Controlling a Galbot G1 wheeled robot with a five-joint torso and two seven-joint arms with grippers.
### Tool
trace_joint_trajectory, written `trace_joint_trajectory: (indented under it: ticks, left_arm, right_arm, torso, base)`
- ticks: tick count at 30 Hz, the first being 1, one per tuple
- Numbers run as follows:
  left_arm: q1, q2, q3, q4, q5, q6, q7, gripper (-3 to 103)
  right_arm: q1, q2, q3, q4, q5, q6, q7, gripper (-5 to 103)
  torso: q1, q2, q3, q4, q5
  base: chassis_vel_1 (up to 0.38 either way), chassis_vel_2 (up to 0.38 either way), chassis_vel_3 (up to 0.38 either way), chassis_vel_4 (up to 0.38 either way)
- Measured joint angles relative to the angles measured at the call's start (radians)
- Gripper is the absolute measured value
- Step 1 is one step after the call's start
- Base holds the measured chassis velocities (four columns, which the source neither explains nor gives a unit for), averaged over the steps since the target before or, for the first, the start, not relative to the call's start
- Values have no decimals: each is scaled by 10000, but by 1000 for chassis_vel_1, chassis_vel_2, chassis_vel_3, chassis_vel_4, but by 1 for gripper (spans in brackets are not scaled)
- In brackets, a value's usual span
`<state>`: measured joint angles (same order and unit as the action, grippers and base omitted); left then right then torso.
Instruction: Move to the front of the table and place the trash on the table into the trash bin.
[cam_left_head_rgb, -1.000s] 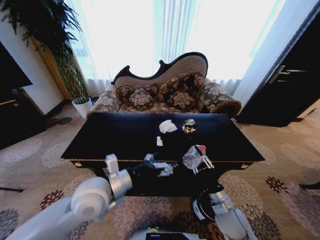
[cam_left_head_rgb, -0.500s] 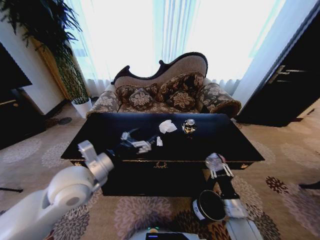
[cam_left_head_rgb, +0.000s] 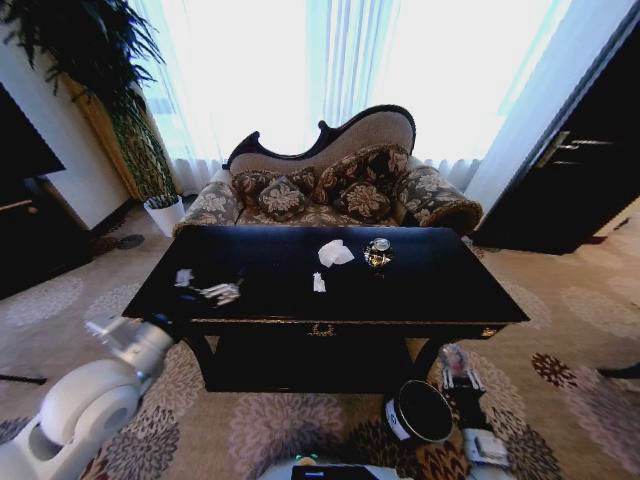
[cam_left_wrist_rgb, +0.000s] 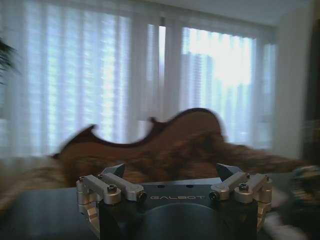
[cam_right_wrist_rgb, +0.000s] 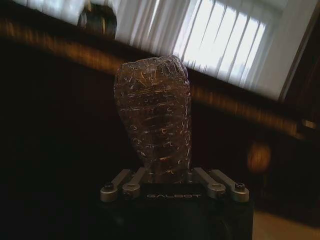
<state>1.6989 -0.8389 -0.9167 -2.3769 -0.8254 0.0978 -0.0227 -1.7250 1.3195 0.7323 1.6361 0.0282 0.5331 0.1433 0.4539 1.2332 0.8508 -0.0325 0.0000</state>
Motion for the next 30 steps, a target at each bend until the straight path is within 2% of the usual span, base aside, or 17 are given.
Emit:
trace_joint_trajectory:
  ticks: [2, 3, 7, 8, 10, 12, 18, 20, 23, 30]
  left_arm:
    - [698, -541, -416, 344, 552, -528, 257, 100]
    - [698, -541, -416, 344, 552, -528, 257, 100]
    - [1601, -1185, -797, 718, 744, -1227, 578, 100]
    - [1601, -1185, -797, 718, 744, -1227, 578, 100]
    - [1896, -1407, -1025, 746, 758, -1522, 671, 100]
    - [2143, -1662, -1300, 685, 690, -1691, 700, 100]
    - [2398, -1955, -1426, 588, 735, -1784, 709, 100]
    - [2443, -1982, -1344, 574, 769, -1784, 709, 100]
    - [2560, -2108, -1289, 433, 805, -1788, 710, 100]
    - [2552, -2194, -1153, 243, 814, -1768, 710, 100]
  right_arm:
    - [241, -82, -184, -844, 114, 1, 15, 25]
    - [241, -82, -184, -844, 114, 1, 15, 25]
    - [773, -149, -360, -2304, 269, 169, 35, 25]
    - [773, -149, -360, -2304, 269, 169, 35, 25]
    - [1060, -147, -518, -2804, 522, 40, 44, 25]
    - [1511, -169, -737, -3316, 594, -109, 23, 25]
    - [2493, -378, -1079, -4999, 779, -220, -33, 24]
    - [2992, -537, -1174, -6052, 860, -247, -67, 24]
    - [3692, -712, -1466, -7210, 1037, -299, -185, 24]
    - [4178, -568, -1713, -7965, 1067, -329, -365, 24]
  torso:
    - [-1, 0, 0, 1, -3]
    - [-1, 0, 0, 1, -3]
    - [-2, 0, -1, 3, -2]
    - [-2, 0, -1, 3, -2]
    - [-1, 0, 0, -8, -2]
    - [-1, 0, 0, 0, -2]
    - [-1, 0, -1, 7, 0]
    - [0, 0, 0, -7, -3]
    - [0, -1, 1, 4, -1]
    - [0, 0, 1, 0, -1]
  base:
    - [0, 0, 0, 0]
    - [0, 0, 0, 0]
    - [0, 0, 0, 0]
    - [0, 0, 0, 0]
    - [0, 0, 0, 0]
    - [0, 0, 0, 0]
    - [0, 0, 0, 0]
    - [0, 0, 0, 0]
    - [0, 0, 0, 0]
    - [0, 0, 0, 0]
